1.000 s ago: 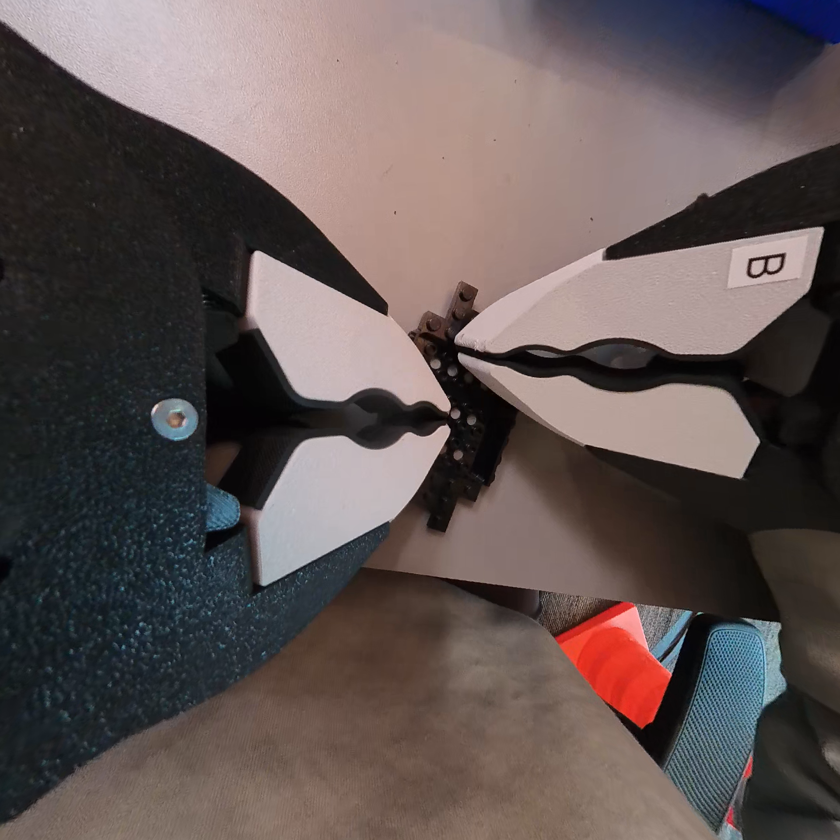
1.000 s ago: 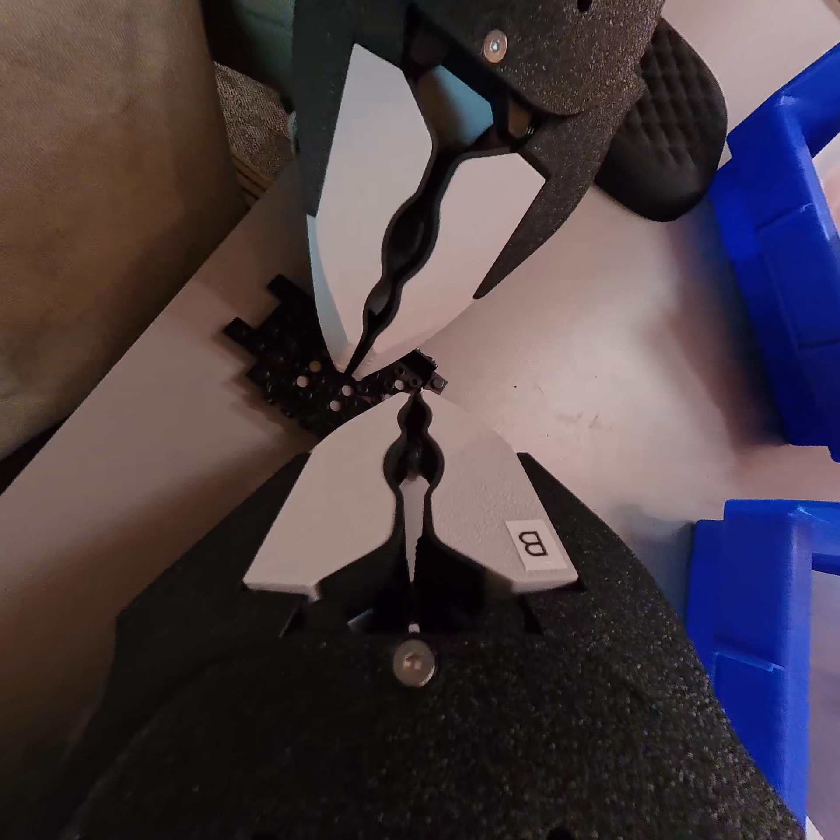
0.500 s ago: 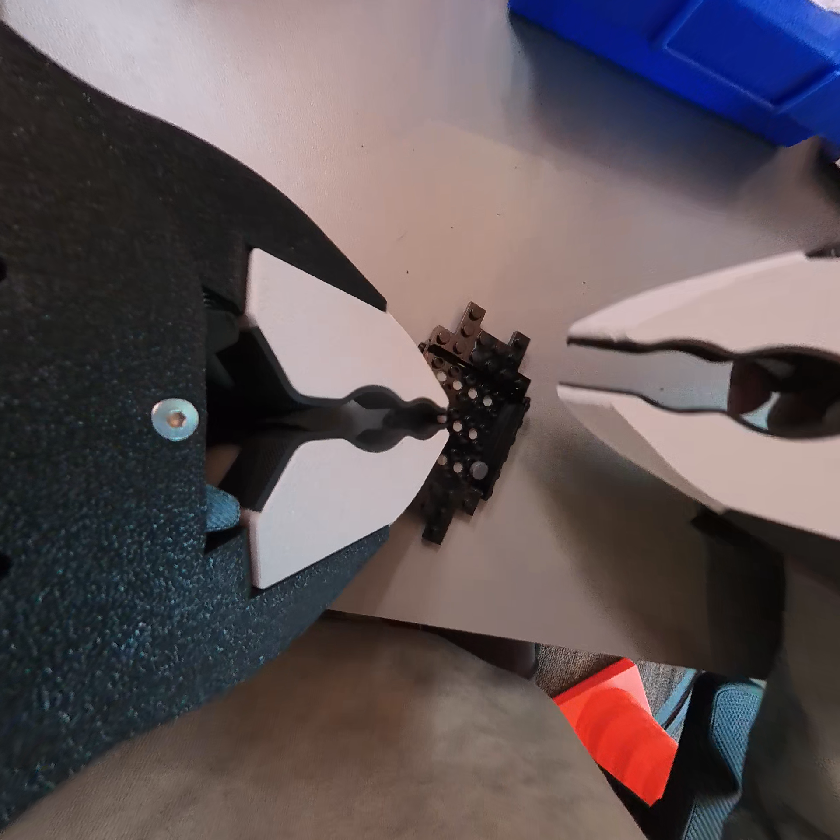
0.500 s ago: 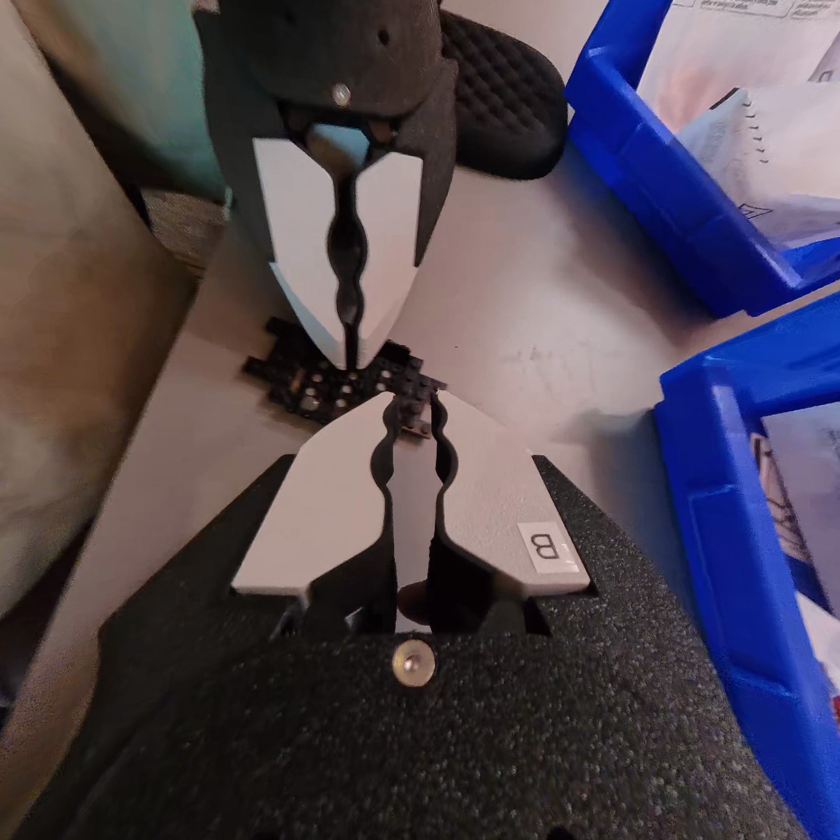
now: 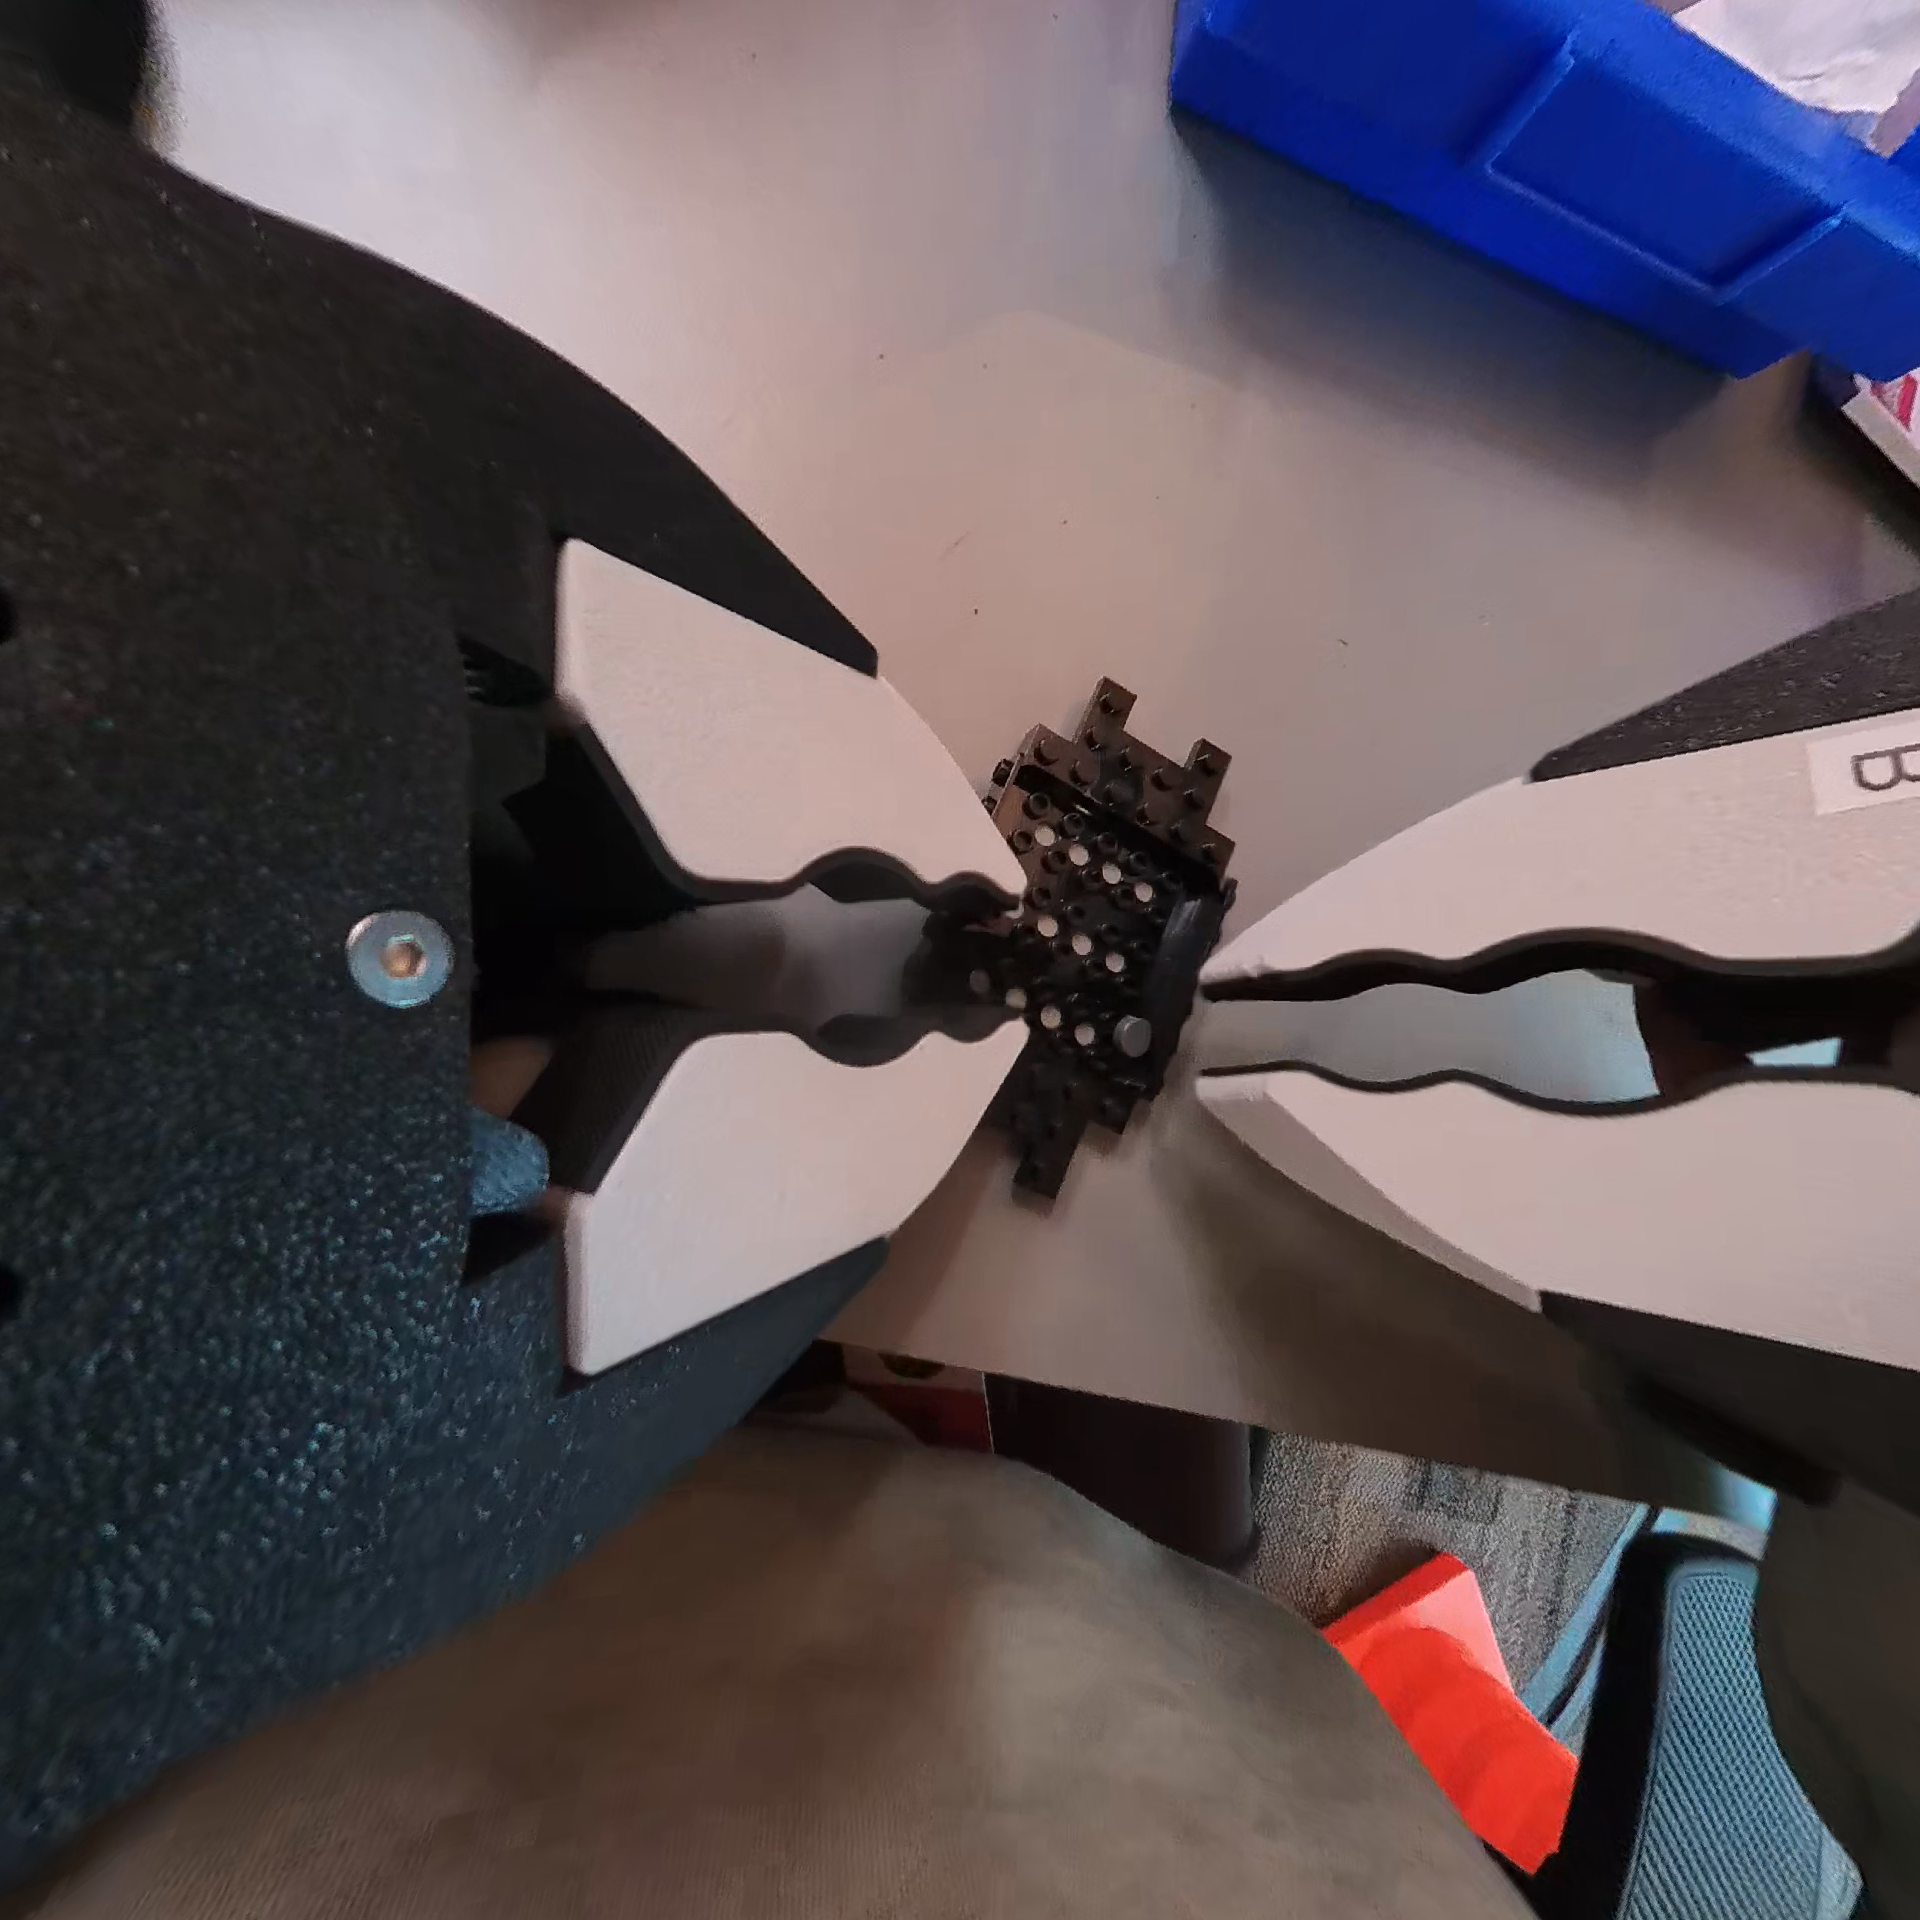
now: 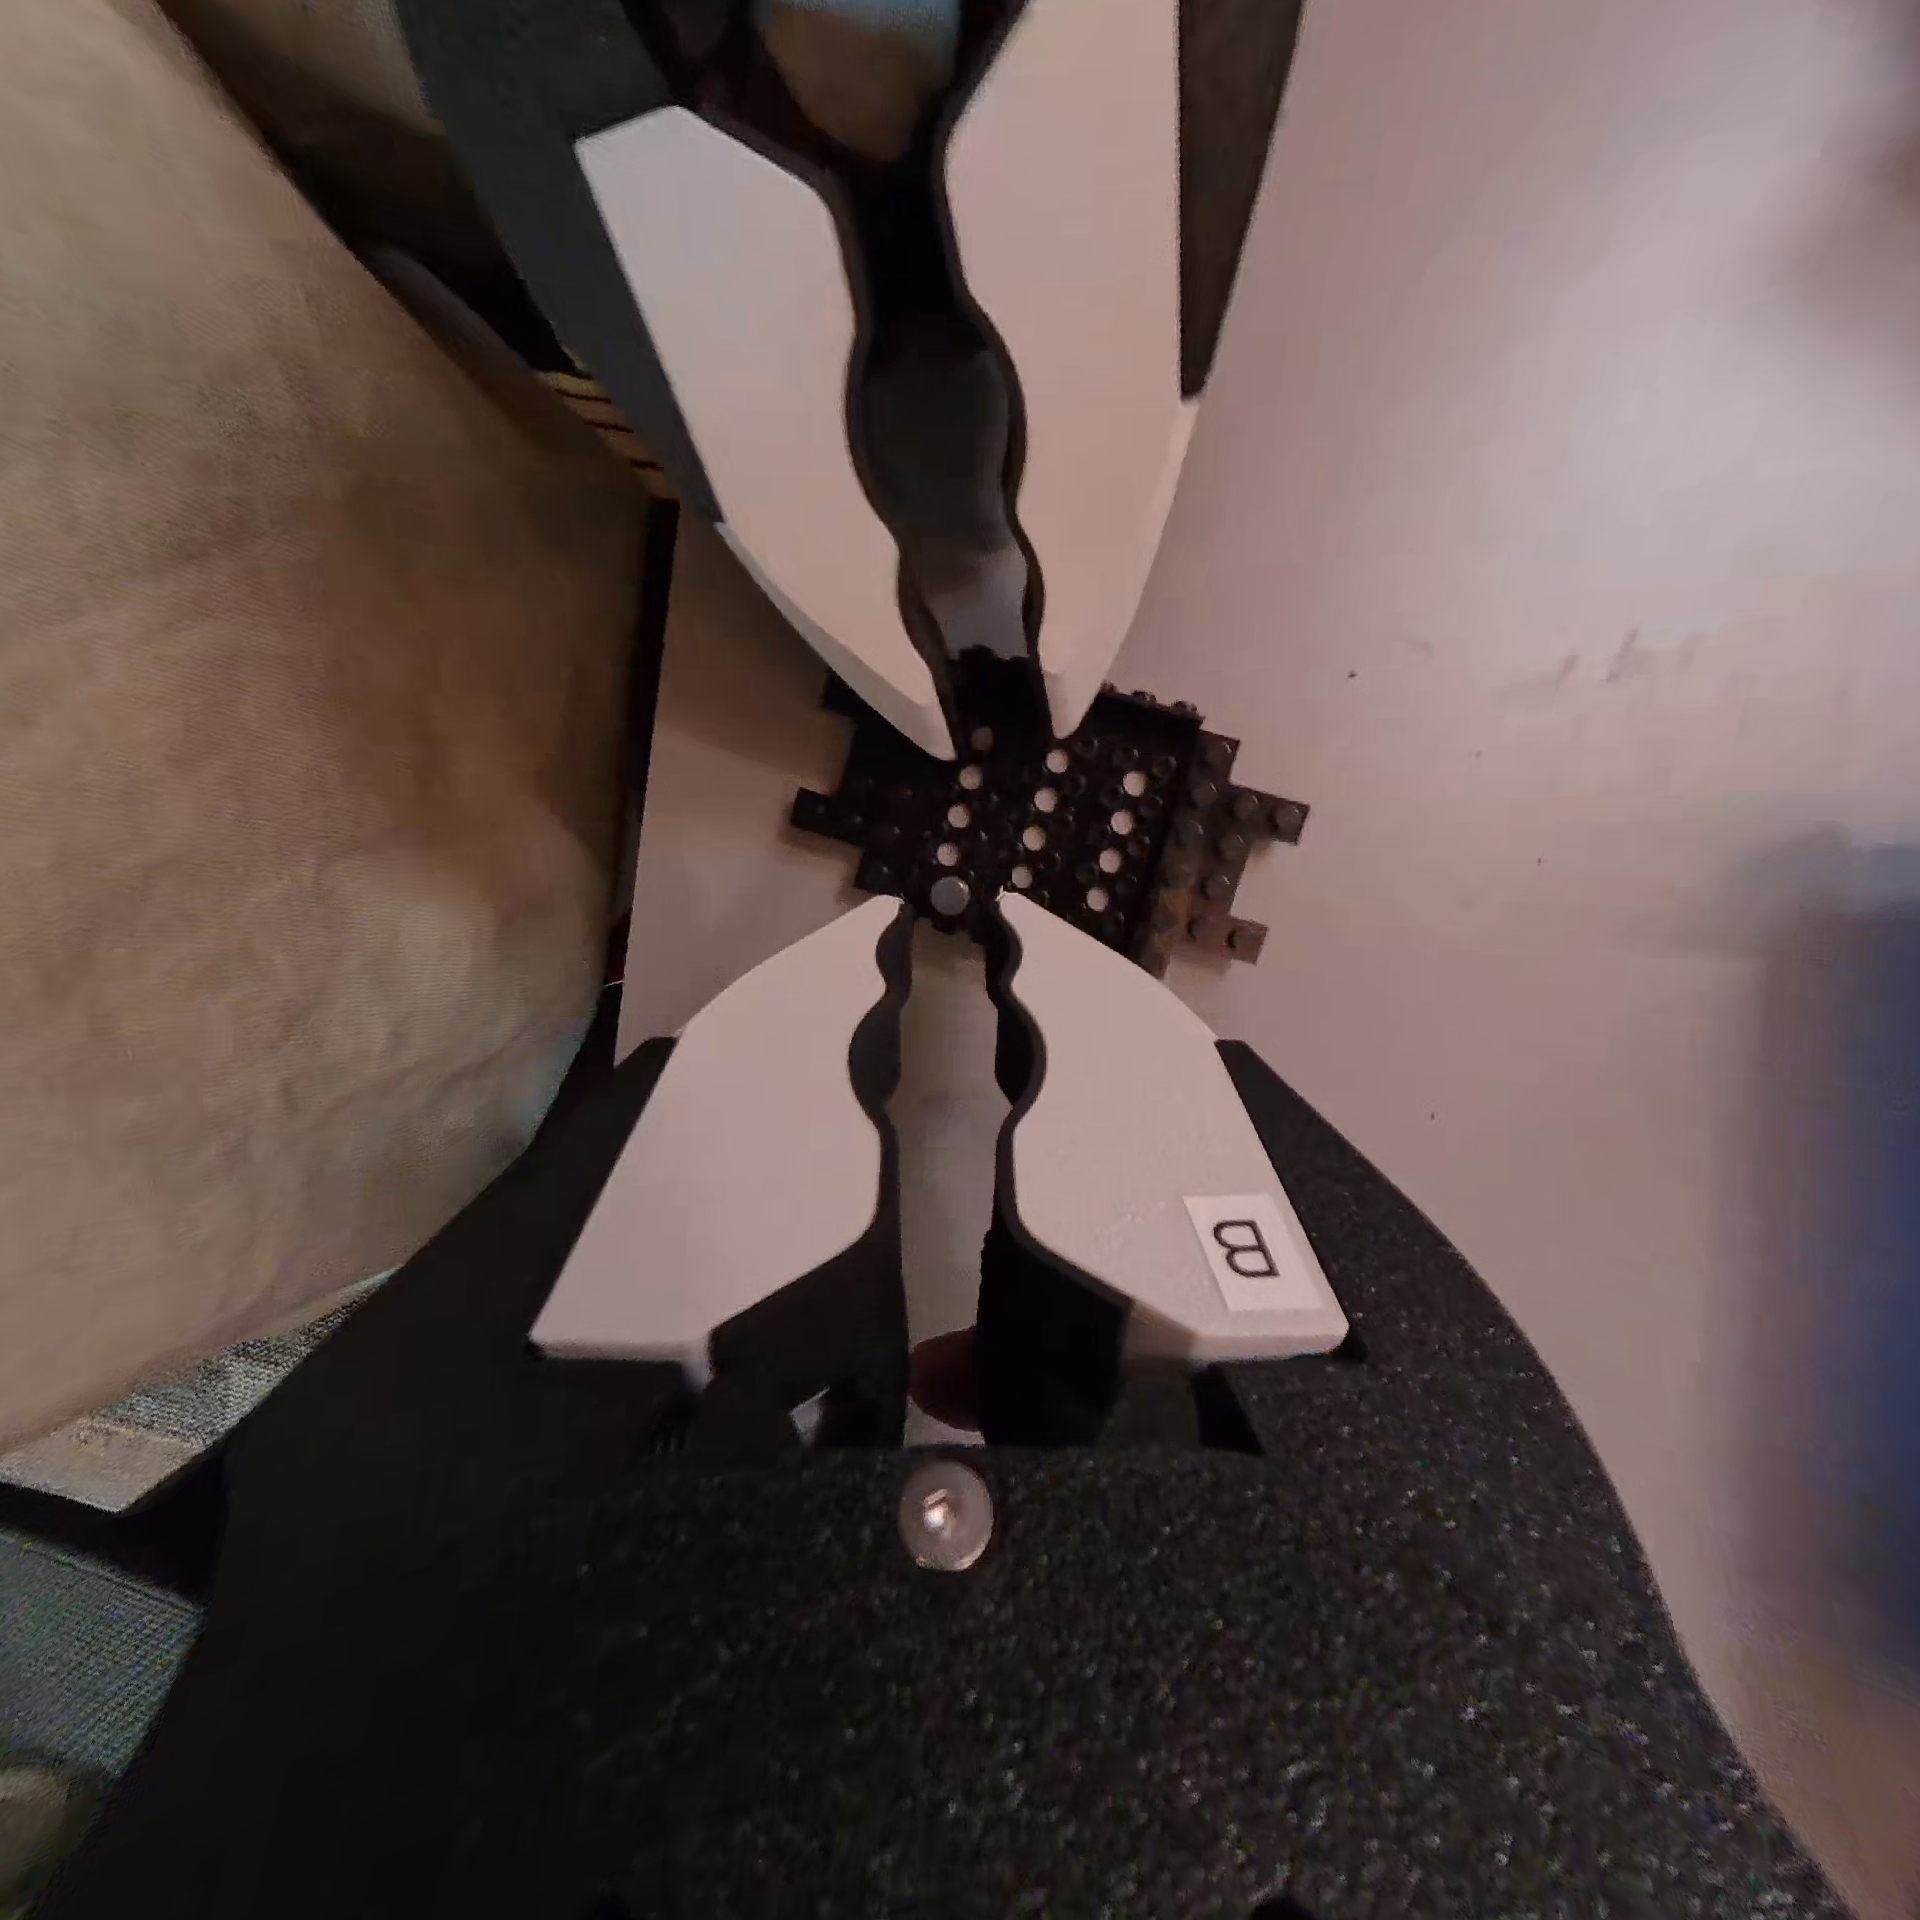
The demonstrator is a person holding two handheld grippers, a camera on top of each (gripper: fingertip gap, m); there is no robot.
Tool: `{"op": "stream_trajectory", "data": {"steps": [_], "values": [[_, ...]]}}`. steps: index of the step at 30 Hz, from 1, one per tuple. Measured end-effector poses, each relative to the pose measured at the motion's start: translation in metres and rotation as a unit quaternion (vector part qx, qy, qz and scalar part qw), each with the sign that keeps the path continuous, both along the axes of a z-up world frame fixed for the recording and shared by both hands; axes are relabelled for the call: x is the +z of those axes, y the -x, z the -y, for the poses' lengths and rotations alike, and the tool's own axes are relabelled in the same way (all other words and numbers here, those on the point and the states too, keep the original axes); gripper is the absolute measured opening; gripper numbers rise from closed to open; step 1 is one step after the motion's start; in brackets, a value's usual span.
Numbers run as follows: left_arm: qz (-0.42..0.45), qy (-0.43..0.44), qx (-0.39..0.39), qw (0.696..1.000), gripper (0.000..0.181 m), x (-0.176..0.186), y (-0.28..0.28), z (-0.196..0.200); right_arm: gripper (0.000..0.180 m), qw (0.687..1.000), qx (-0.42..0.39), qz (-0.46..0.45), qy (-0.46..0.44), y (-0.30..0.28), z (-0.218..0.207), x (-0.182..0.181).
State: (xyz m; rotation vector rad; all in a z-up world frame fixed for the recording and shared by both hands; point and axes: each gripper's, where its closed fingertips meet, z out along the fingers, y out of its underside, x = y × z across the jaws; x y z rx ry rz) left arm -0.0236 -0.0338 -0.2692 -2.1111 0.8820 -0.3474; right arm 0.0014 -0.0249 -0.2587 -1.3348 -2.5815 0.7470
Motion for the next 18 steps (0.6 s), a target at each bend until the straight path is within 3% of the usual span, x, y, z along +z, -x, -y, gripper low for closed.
{"op": "stream_trajectory", "data": {"steps": [7,13,18], "values": [[0.009,0.005,-0.006,1.0,0.021,-0.001,-0.006,0.013,0.013,0.999,-0.051,-0.007,-0.01,-0.013,0.002,-0.002],[-0.021,-0.042,0.091,0.995,0.02,0.011,0.023,0.0,0.022,0.969,-0.234,-0.027,0.068,-0.003,-0.016,-0.003],[0.005,-0.001,0.082,0.997,0.009,0.0,0.017,0.005,0.029,0.938,-0.318,-0.04,0.132,0.012,-0.019,-0.009]]}}
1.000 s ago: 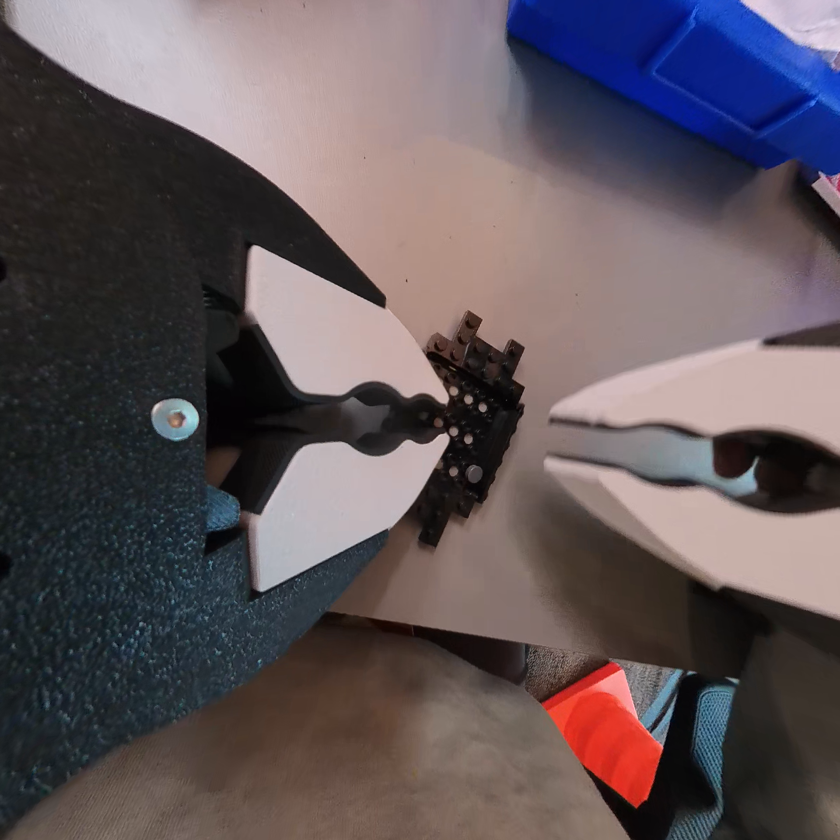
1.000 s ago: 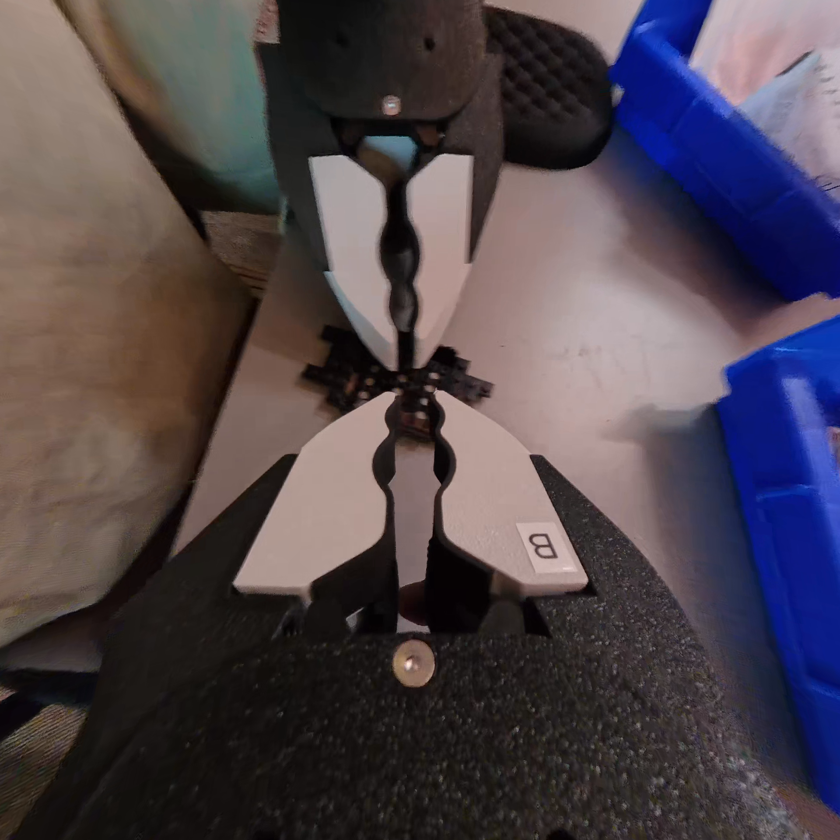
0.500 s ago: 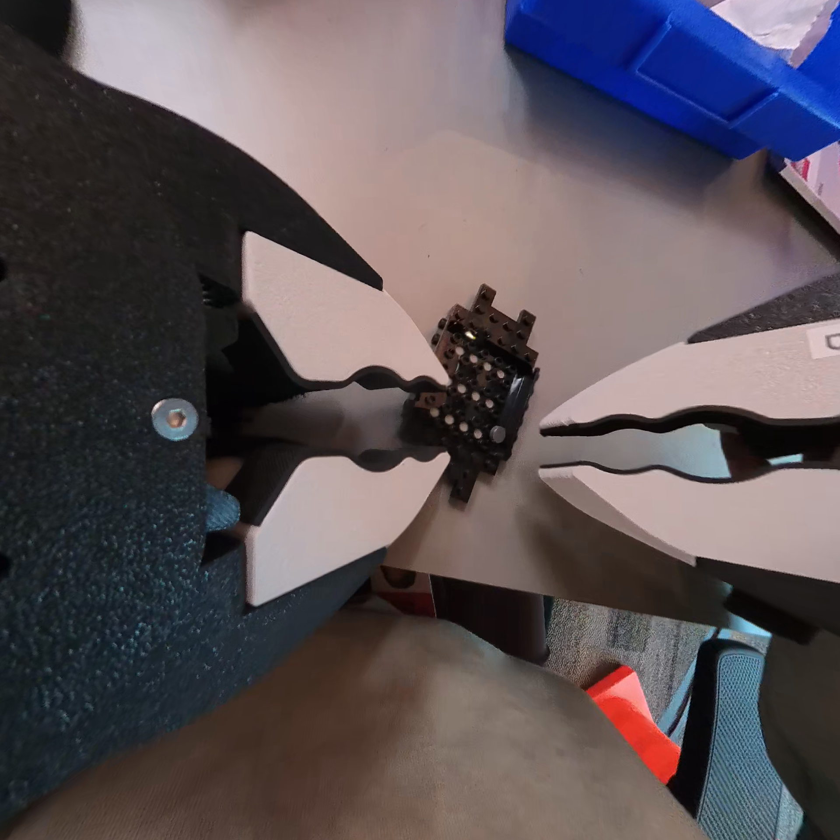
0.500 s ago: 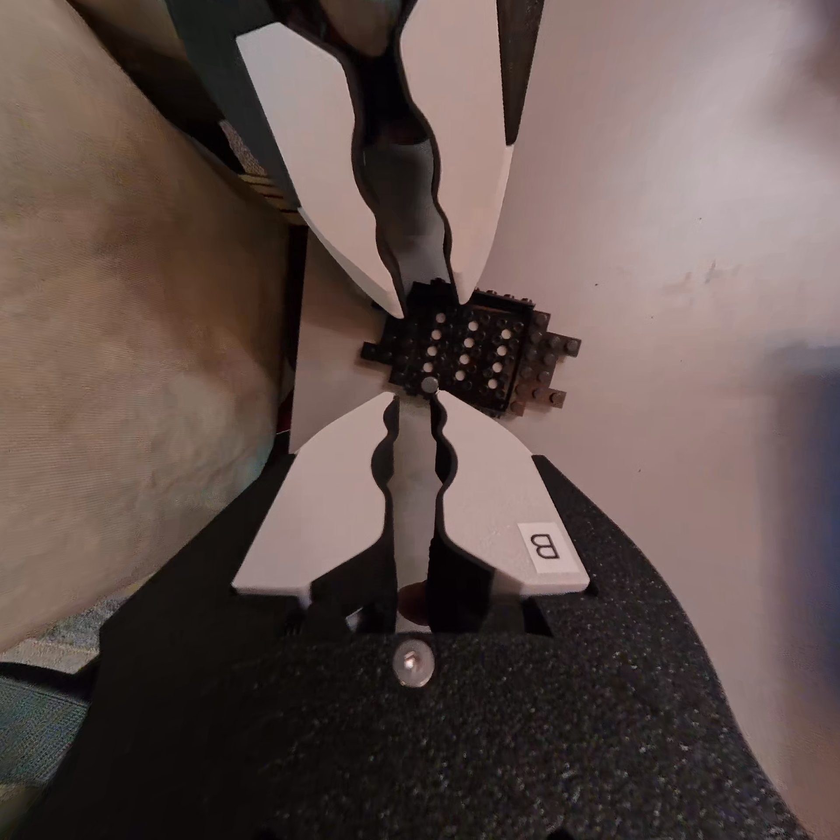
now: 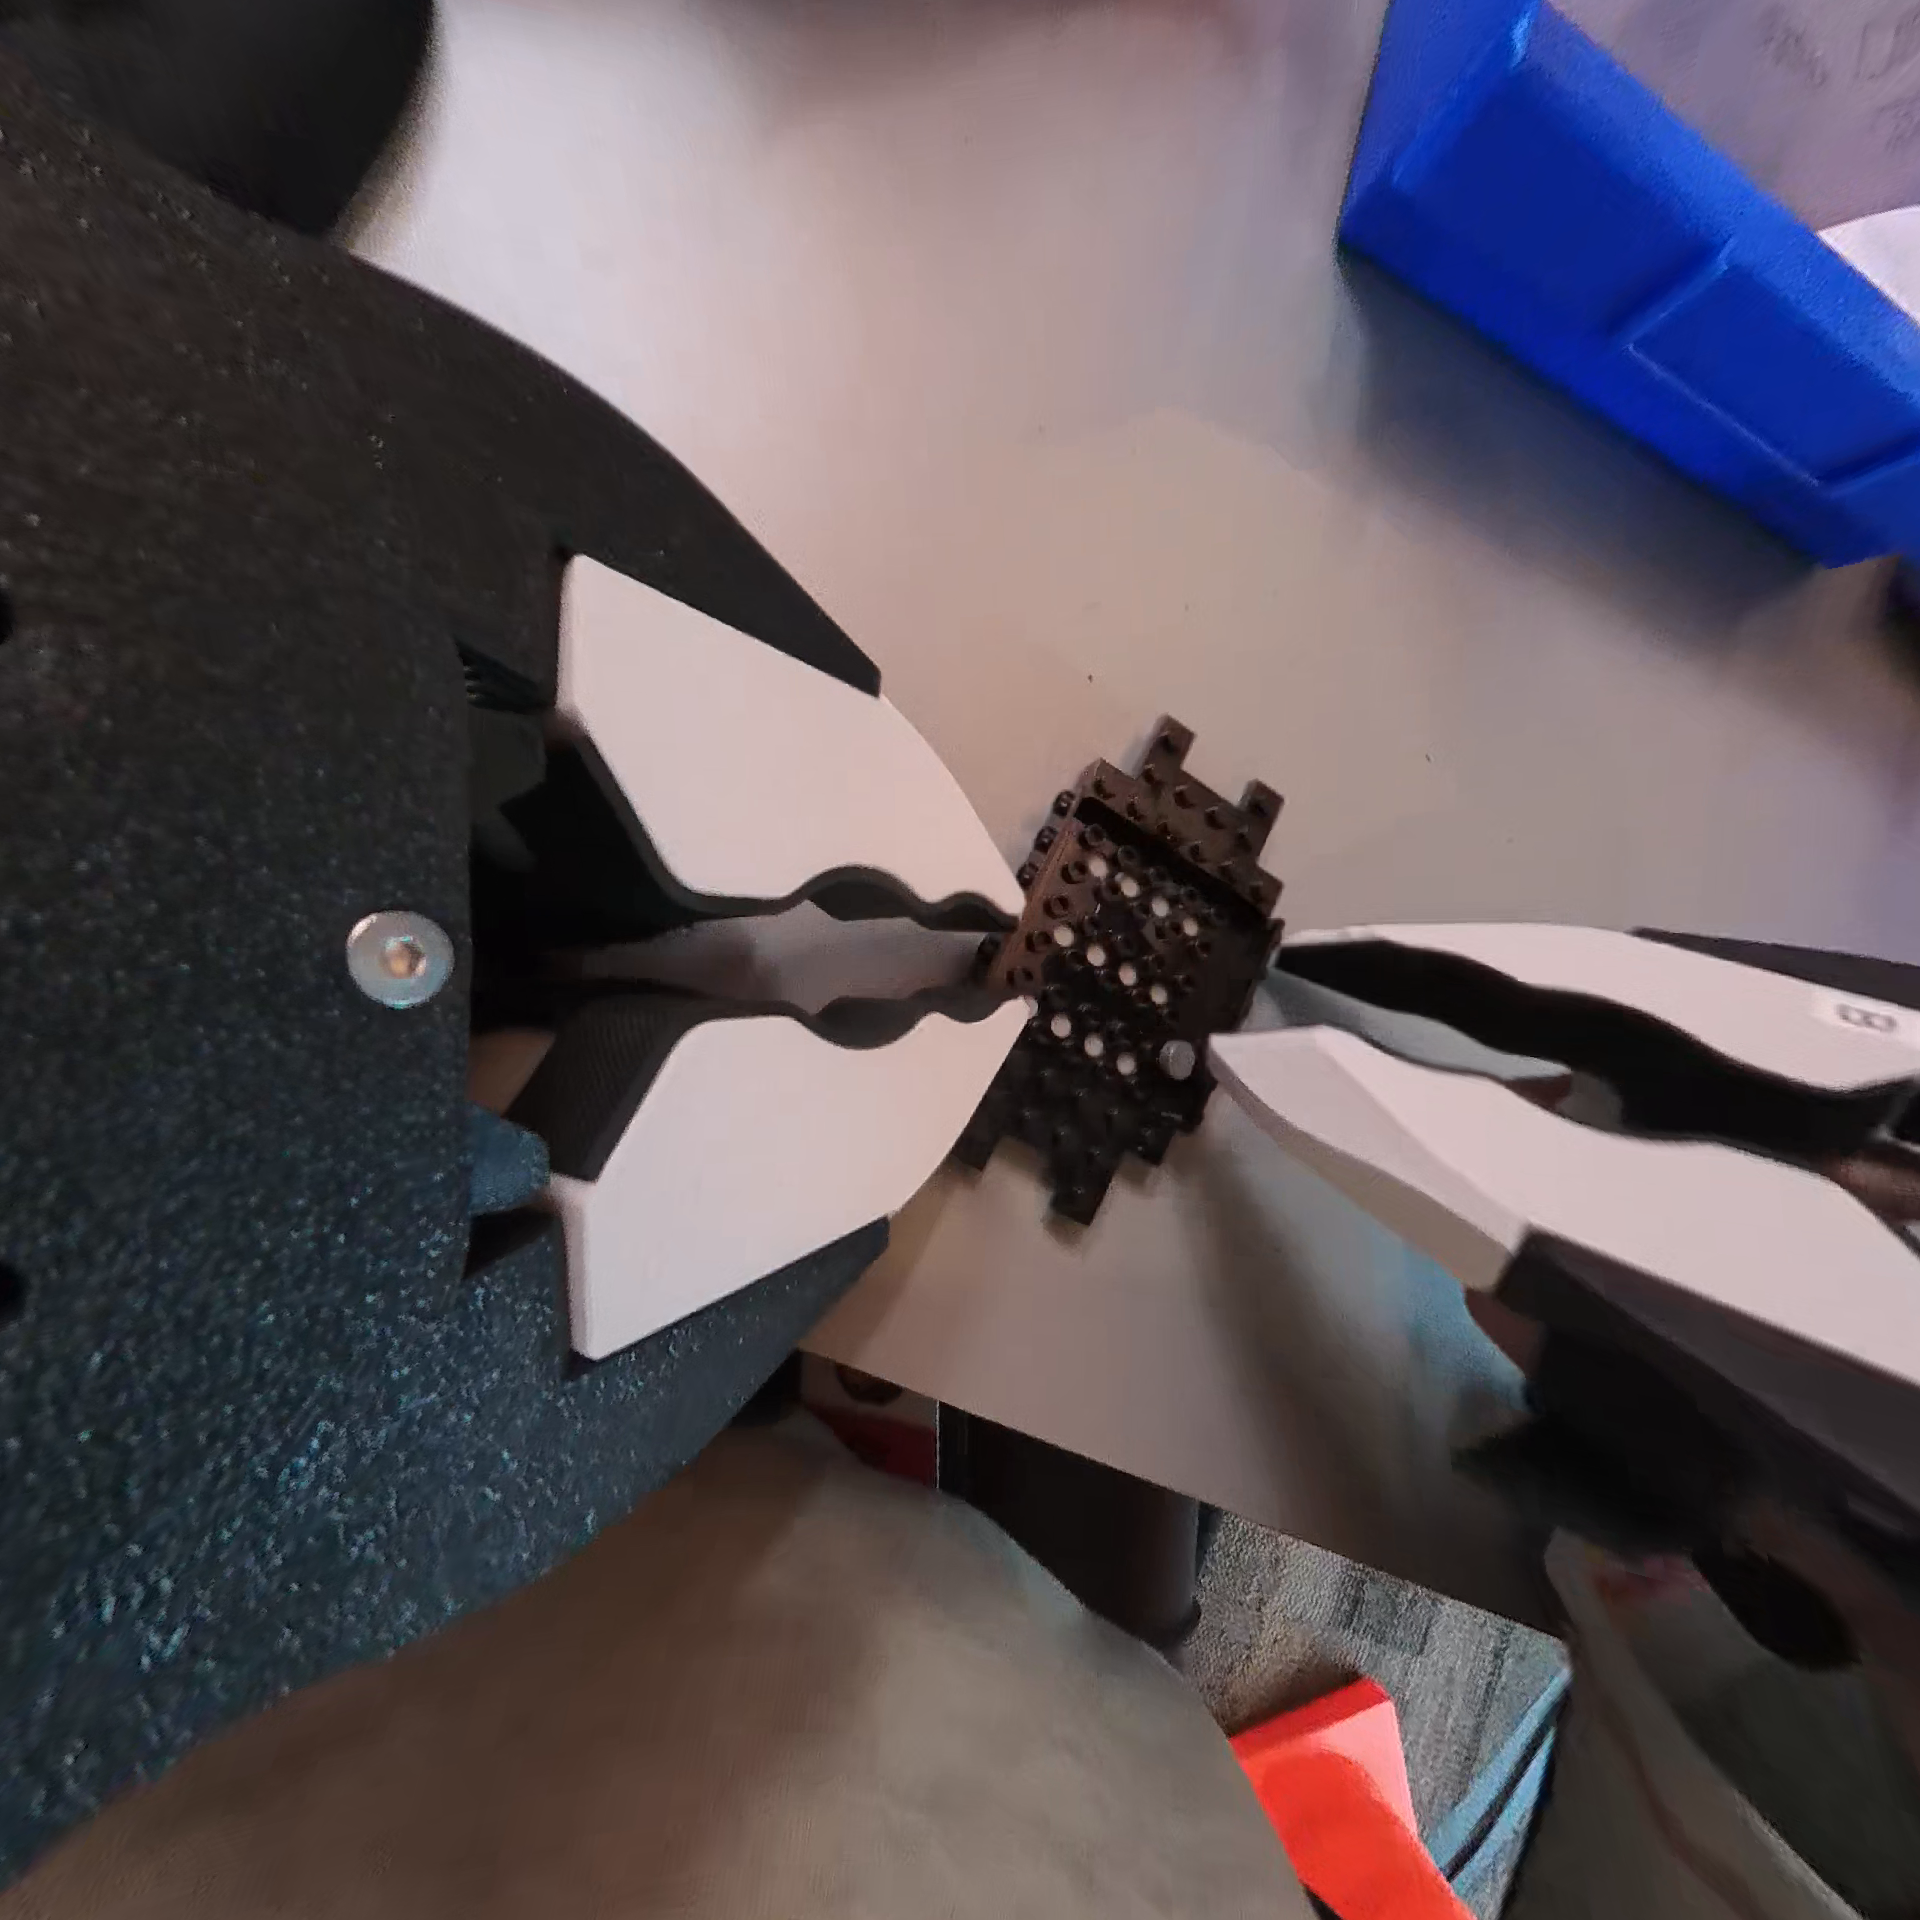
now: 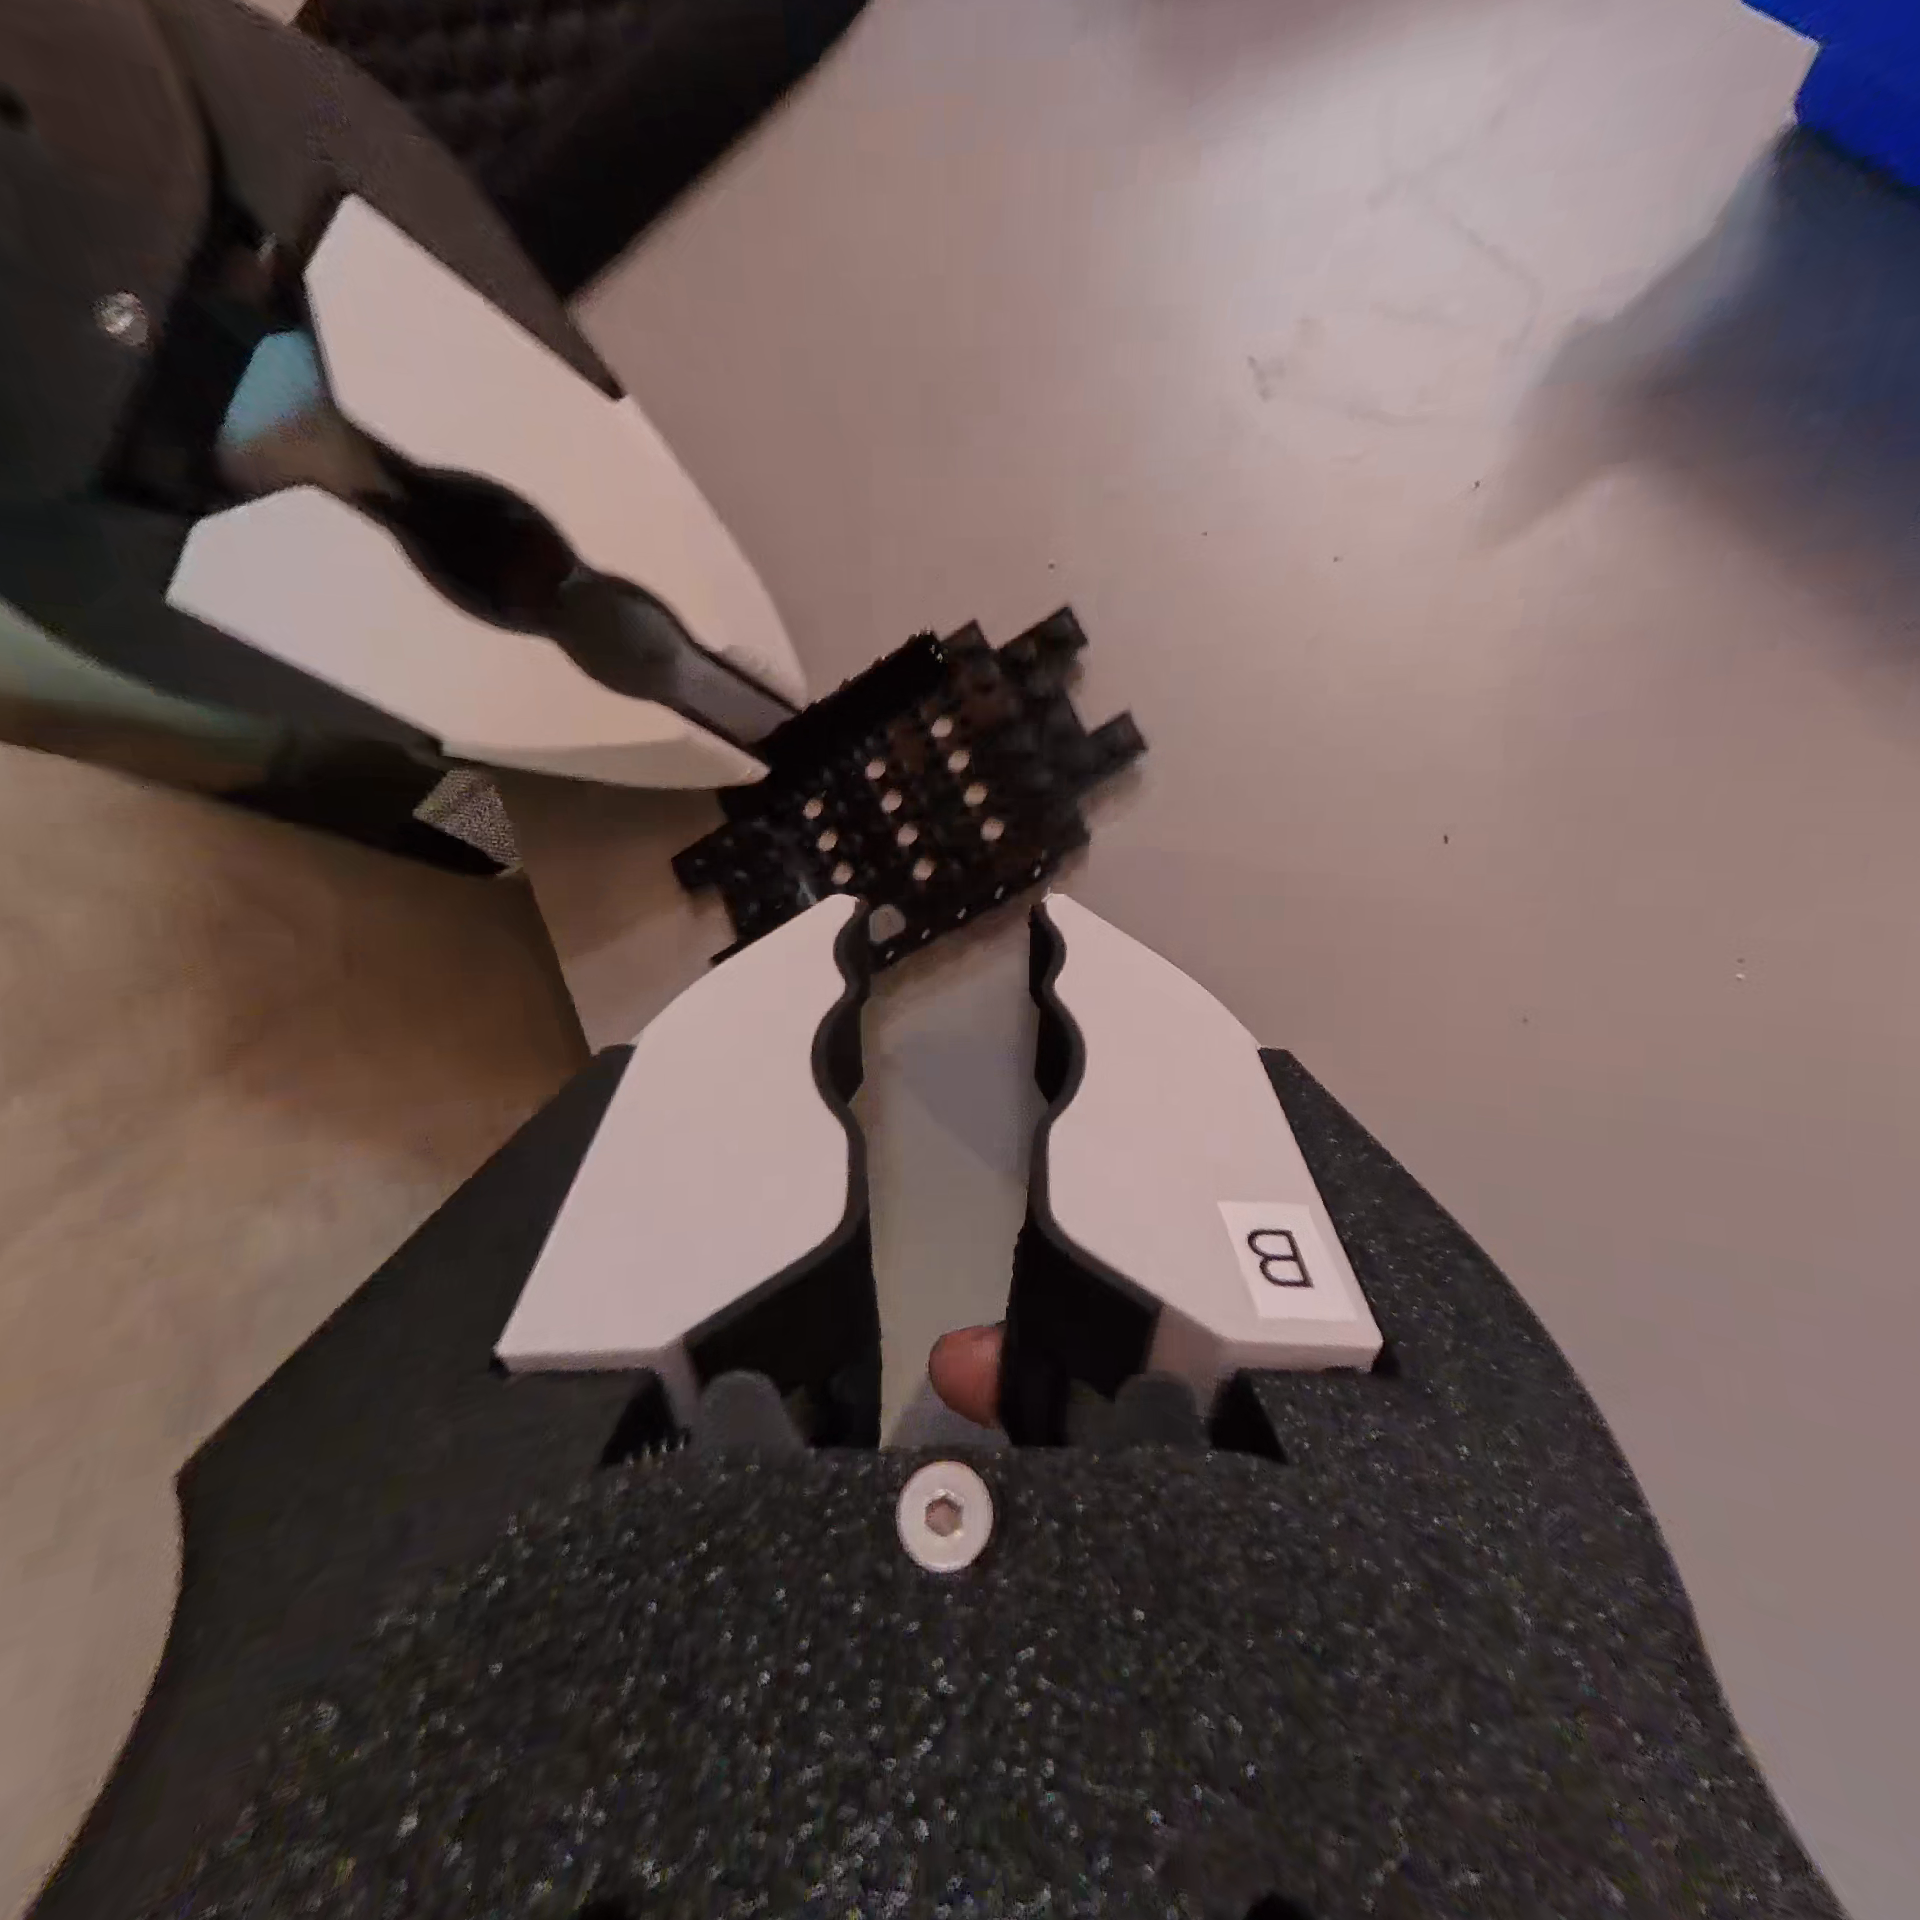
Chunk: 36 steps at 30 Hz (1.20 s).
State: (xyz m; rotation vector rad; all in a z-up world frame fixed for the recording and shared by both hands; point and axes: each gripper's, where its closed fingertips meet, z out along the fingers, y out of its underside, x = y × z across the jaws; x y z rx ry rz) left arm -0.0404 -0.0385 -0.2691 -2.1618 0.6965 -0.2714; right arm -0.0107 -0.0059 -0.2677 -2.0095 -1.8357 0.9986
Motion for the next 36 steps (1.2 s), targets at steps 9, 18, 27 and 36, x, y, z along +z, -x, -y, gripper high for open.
{"op": "stream_trajectory", "data": {"steps": [9,18,27,36], "values": [[-0.001,-0.007,0.027,1.0,0.01,0.0,0.0,-0.005,0.011,0.997,-0.026,0.009,-0.073,0.012,-0.017,-0.007],[0.127,-0.008,0.12,0.985,0.04,0.019,0.031,-0.024,0.002,0.982,0.039,-0.035,-0.18,0.024,-0.027,0.005],[0.218,0.072,0.056,0.972,0.03,0.015,0.009,-0.035,0.003,0.938,0.162,-0.134,-0.274,0.043,-0.021,0.028],[0.205,-0.002,0.091,0.975,0.008,0.03,0.023,-0.042,0.012,0.946,0.093,-0.21,-0.23,0.034,-0.035,0.058]]}}
